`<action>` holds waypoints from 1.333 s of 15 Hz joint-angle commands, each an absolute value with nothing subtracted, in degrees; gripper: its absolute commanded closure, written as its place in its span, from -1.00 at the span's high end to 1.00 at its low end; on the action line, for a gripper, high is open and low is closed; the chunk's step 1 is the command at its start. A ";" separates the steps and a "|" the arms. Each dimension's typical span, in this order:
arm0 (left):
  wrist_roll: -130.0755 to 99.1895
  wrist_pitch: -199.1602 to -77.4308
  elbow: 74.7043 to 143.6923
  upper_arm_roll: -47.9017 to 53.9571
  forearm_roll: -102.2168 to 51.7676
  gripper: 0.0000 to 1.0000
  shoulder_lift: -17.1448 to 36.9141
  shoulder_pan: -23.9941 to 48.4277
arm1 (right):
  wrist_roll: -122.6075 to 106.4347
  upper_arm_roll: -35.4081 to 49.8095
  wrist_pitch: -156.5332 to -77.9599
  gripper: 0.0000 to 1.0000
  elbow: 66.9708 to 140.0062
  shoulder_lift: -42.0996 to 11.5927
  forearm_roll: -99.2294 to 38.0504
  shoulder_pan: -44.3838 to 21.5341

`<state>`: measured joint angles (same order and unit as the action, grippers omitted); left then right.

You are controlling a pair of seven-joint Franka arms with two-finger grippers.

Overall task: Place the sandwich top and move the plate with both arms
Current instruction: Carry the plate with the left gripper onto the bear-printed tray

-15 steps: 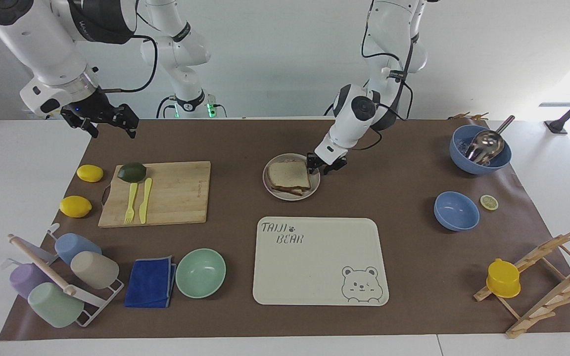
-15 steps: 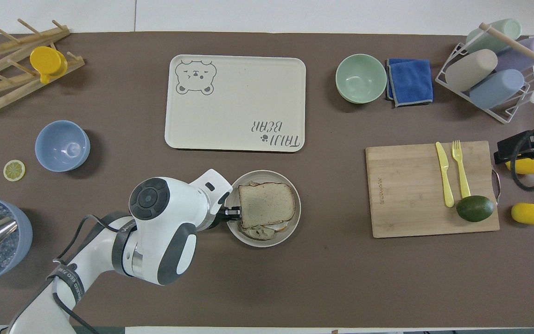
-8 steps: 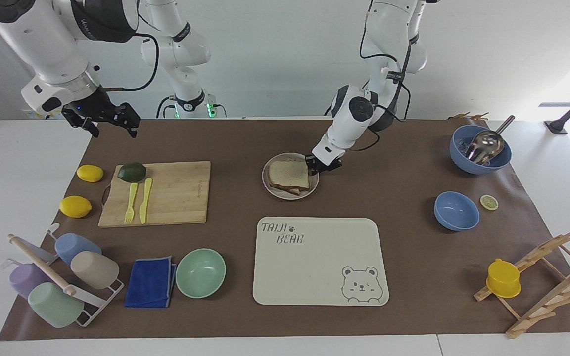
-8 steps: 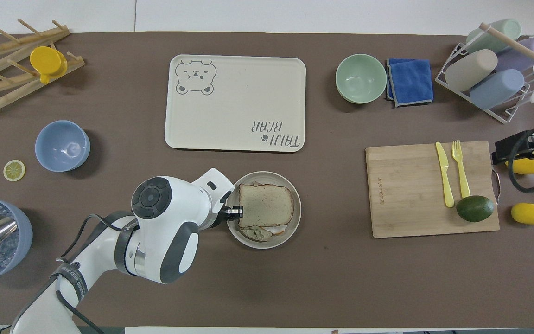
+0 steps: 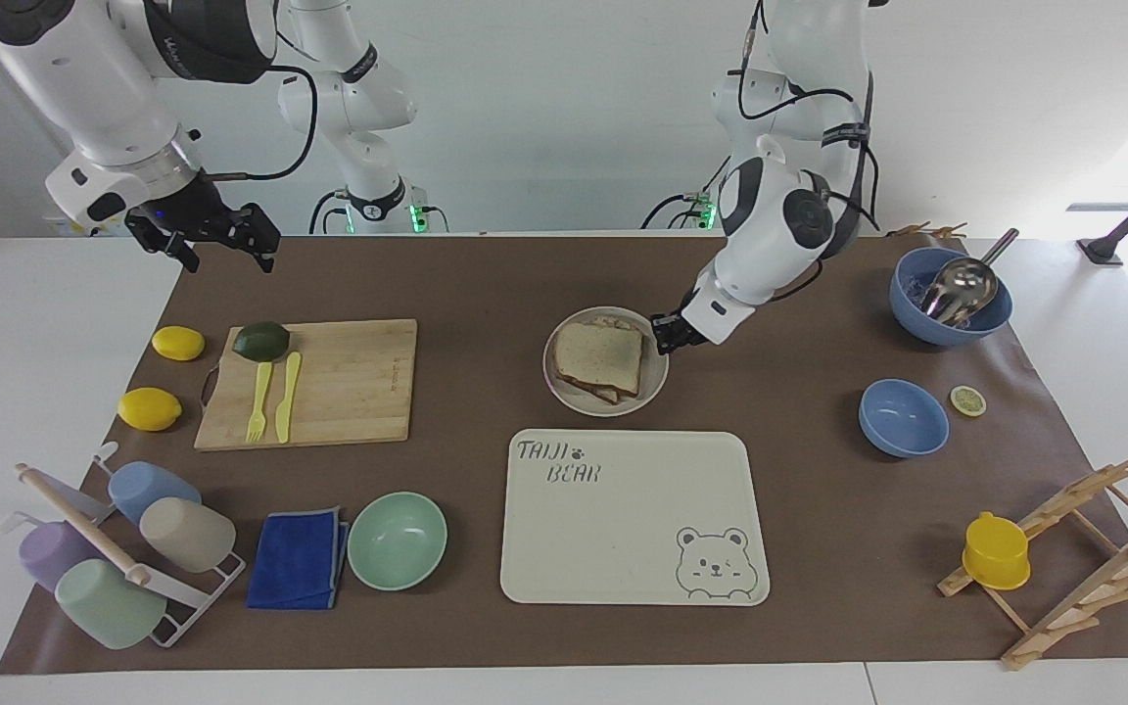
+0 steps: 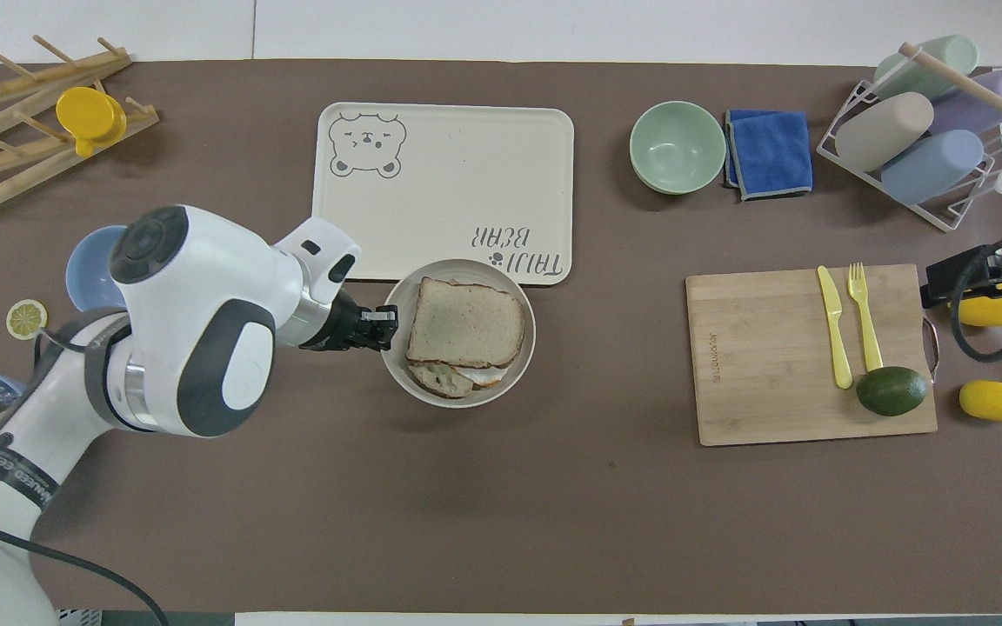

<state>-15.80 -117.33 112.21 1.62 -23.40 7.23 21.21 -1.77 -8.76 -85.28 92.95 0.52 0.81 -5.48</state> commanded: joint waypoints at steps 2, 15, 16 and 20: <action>-14.85 -114.08 96.20 1.93 -22.85 -1.00 18.95 17.58 | -2.72 -8.61 -84.73 1.00 92.99 1.14 0.26 -5.19; -14.33 -121.55 81.74 1.84 -21.45 -1.00 36.12 14.59 | -2.55 -8.53 -84.99 1.00 92.99 1.14 0.35 -5.27; -14.24 -121.81 81.83 1.85 -21.45 -1.00 36.04 14.59 | -2.55 -8.53 -84.99 1.00 92.99 1.14 0.35 -5.27; -13.63 -123.05 83.58 1.85 -21.71 -1.00 35.51 14.77 | -2.55 -8.53 -84.99 1.00 92.99 1.14 0.35 -5.27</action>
